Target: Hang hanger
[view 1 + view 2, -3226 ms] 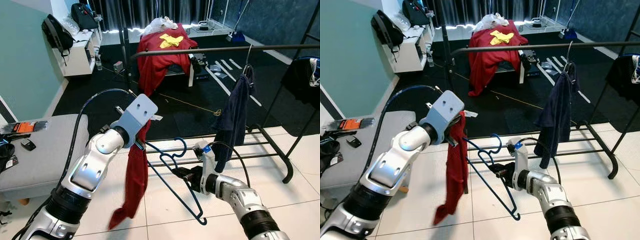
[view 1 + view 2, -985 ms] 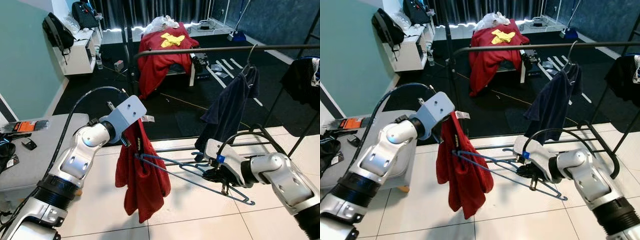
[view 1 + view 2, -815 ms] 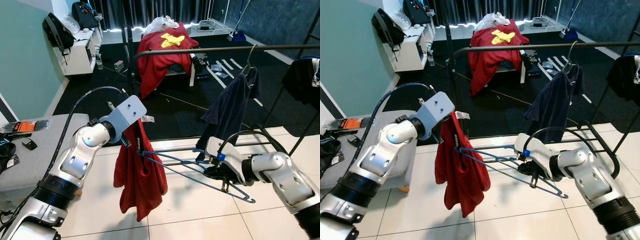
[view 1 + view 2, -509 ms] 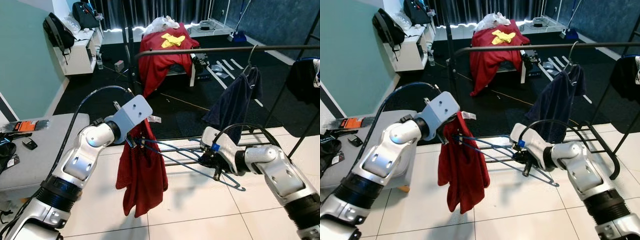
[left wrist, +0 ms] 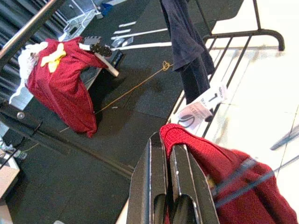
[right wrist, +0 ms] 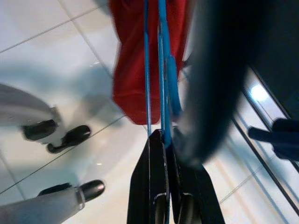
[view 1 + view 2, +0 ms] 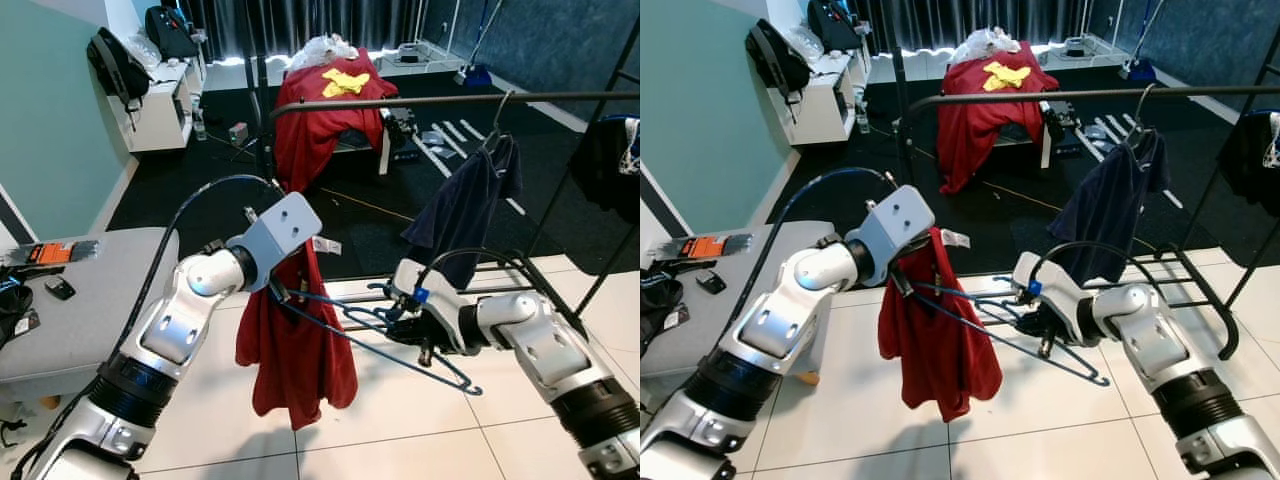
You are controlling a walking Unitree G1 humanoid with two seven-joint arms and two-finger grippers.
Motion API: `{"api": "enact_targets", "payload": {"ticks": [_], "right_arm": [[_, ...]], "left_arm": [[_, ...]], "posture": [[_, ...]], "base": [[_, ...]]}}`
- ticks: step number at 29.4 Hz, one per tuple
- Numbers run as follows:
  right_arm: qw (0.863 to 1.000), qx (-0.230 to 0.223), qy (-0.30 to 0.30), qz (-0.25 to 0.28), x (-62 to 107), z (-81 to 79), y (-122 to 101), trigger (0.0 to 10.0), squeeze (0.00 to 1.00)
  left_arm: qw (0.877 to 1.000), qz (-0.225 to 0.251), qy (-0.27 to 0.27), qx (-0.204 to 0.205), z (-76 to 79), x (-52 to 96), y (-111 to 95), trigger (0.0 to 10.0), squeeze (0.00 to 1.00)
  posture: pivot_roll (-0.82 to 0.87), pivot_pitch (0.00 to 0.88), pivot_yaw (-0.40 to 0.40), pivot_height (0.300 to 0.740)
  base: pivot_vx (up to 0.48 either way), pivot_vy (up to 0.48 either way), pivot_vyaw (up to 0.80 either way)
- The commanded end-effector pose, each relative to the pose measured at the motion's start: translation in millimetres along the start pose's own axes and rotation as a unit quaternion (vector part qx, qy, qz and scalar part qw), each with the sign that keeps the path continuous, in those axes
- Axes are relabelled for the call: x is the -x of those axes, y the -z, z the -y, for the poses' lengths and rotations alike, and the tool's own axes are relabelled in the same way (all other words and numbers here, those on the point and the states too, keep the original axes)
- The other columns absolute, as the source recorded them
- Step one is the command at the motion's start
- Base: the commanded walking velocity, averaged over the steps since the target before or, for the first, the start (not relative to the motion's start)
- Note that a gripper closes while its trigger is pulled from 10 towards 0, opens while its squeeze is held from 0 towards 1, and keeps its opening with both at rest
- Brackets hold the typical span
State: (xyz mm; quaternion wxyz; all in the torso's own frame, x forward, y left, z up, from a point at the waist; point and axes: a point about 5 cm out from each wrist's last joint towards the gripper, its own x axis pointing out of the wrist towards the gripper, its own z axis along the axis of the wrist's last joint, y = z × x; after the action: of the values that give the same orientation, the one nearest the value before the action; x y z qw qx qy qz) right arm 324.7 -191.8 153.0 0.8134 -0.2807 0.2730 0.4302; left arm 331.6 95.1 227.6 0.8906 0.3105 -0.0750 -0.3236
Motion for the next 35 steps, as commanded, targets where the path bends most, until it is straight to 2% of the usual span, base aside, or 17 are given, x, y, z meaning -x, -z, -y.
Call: {"api": "enact_targets", "payload": {"ticks": [1, 4, 9, 11, 15, 17, 20, 21, 25, 27, 30, 33, 35], "right_arm": [[1.000, -0.004, 0.009, -0.010, -3.6, 1.0, -0.3, 10.0, 0.00], [0.999, -0.026, 0.027, -0.025, -6.5, 3.4, 4.4, 10.0, 0.00], [0.998, -0.038, 0.031, -0.037, -8.1, 3.2, 8.9, 10.0, 0.00], [0.996, -0.057, 0.014, -0.063, -11.4, -0.1, 20.3, 10.0, 0.00], [0.995, -0.059, 0.002, -0.077, -12.5, -1.8, 25.7, 10.0, 0.00], [0.994, -0.058, -0.011, -0.088, -12.2, -3.1, 30.1, 10.0, 0.00], [0.994, -0.039, -0.012, -0.105, -6.4, -1.6, 35.7, 10.0, 0.00], [0.994, -0.039, -0.012, -0.105, -6.4, -1.6, 35.7, 10.0, 0.00], [0.996, -0.029, 0.014, -0.080, 1.8, 3.6, 29.6, 10.0, 0.00], [0.998, -0.020, 0.030, -0.052, 11.3, 6.7, 21.3, 10.0, 0.00], [0.998, -0.015, 0.030, -0.043, 14.8, 6.8, 18.3, 10.0, 0.00], [1.000, 0.008, 0.002, -0.001, 22.6, 3.2, 4.9, 10.0, 0.00], [1.000, 0.008, 0.002, -0.001, 22.6, 3.2, 4.9, 10.0, 0.00]], "left_arm": [[1.000, 0.001, 0.004, -0.016, -2.4, 2.0, -6.0, 10.0, 0.00], [1.000, -0.007, 0.002, -0.015, -2.5, 3.8, -5.4, 10.0, 0.00], [1.000, -0.010, 0.000, -0.015, -2.9, 4.1, -5.1, 10.0, 0.00], [1.000, -0.021, -0.008, -0.016, -4.8, 3.6, -4.1, 10.0, 0.00], [0.999, -0.028, -0.013, -0.015, -6.1, 2.6, -3.3, 10.0, 0.00], [0.999, -0.046, -0.025, -0.011, -8.6, 1.7, -0.3, 10.0, 0.00], [0.993, -0.103, -0.064, -0.005, -17.0, 3.5, 11.4, 10.0, 0.00], [0.993, -0.103, -0.064, -0.005, -17.0, 3.5, 11.4, 10.0, 0.00], [0.987, -0.132, -0.091, -0.007, -24.7, 8.1, 18.4, 10.0, 0.00], [0.984, -0.143, -0.106, -0.010, -30.0, 11.4, 21.4, 10.0, 0.00], [0.983, -0.145, -0.109, -0.008, -30.9, 12.1, 21.8, 10.0, 0.00], [0.986, -0.130, -0.105, 0.004, -29.6, 11.2, 17.3, 10.0, 0.00], [0.986, -0.130, -0.105, 0.004, -29.6, 11.2, 17.3, 10.0, 0.00]], "posture": [[0.07, 0.020, 0.038, 0.740], [0.07, 0.023, 0.034, 0.740], [0.07, 0.024, 0.036, 0.740], [0.06, 0.024, 0.038, 0.740], [0.06, 0.024, 0.039, 0.740], [0.06, 0.027, 0.039, 0.740], [0.06, 0.034, 0.036, 0.740], [0.06, 0.034, 0.036, 0.740], [0.06, 0.039, 0.029, 0.740], [0.06, 0.043, 0.029, 0.740], [0.06, 0.044, 0.030, 0.740], [0.06, 0.046, 0.035, 0.740], [0.06, 0.046, 0.035, 0.740]], "base": [[0.000, 0.000, 0.00], [0.000, 0.000, 0.00], [0.000, 0.000, 0.00], [0.000, 0.000, 0.00], [0.000, 0.000, 0.00], [0.000, 0.000, 0.00], [0.000, 0.000, 0.00], [0.000, 0.000, 0.00], [0.000, 0.000, 0.00], [0.000, 0.000, 0.00], [0.000, 0.000, 0.00], [0.000, 0.000, 0.00], [0.000, 0.000, 0.00]]}}
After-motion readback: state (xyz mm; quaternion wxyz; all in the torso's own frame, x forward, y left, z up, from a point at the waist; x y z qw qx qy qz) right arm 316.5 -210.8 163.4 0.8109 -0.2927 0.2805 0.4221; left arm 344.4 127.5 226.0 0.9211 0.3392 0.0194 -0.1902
